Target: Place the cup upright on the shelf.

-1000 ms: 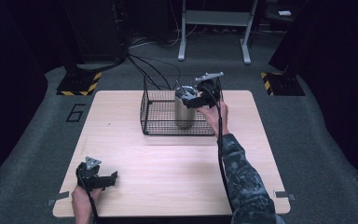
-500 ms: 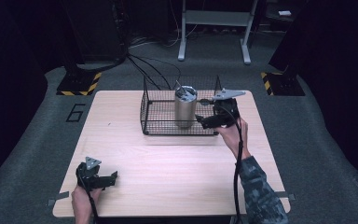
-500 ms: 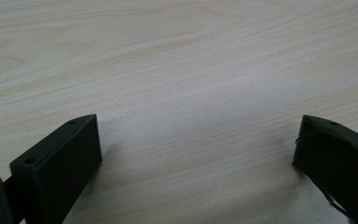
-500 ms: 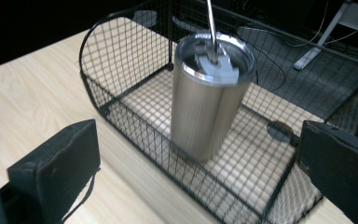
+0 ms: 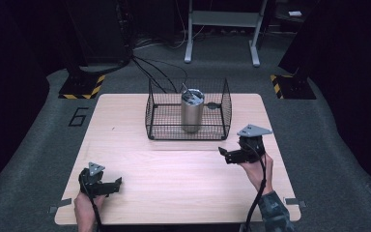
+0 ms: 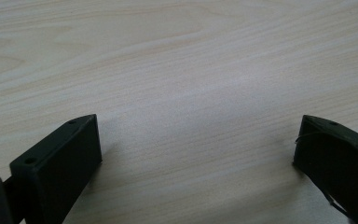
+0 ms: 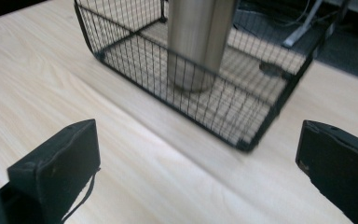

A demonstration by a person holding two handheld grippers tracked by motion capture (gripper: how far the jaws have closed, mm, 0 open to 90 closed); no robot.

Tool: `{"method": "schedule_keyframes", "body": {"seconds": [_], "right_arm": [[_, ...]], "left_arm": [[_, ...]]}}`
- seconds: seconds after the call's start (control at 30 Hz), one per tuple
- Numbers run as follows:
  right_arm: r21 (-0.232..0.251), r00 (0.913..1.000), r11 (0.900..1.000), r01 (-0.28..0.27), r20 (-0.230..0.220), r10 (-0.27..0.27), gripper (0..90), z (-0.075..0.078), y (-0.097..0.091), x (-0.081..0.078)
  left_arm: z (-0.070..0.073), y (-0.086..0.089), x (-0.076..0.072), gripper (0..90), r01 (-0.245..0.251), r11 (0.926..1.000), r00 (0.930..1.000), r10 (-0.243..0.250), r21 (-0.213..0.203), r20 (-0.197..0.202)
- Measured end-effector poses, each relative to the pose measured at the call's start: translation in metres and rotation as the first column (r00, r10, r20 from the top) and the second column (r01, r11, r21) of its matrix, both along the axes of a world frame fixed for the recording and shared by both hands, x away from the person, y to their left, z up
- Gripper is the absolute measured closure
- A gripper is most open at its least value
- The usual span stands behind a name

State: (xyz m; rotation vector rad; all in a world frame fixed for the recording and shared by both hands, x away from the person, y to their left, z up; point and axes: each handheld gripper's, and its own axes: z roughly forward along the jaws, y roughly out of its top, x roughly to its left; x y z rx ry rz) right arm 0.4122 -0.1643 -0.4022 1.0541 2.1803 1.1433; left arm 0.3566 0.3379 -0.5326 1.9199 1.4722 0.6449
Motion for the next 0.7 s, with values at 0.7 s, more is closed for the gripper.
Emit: {"method": "schedule_keyframes", "body": {"seconds": [0.7], "right_arm": [[-0.099, 0.9714, 0.9883, 0.116, -0.196, -0.133, 0.0, -0.126, -0.044, -0.039]], "left_arm": [[0.001, 0.000, 0.000, 0.4, 0.004, 1.0000, 1.0000, -0.004, 0.002, -0.009]]}}
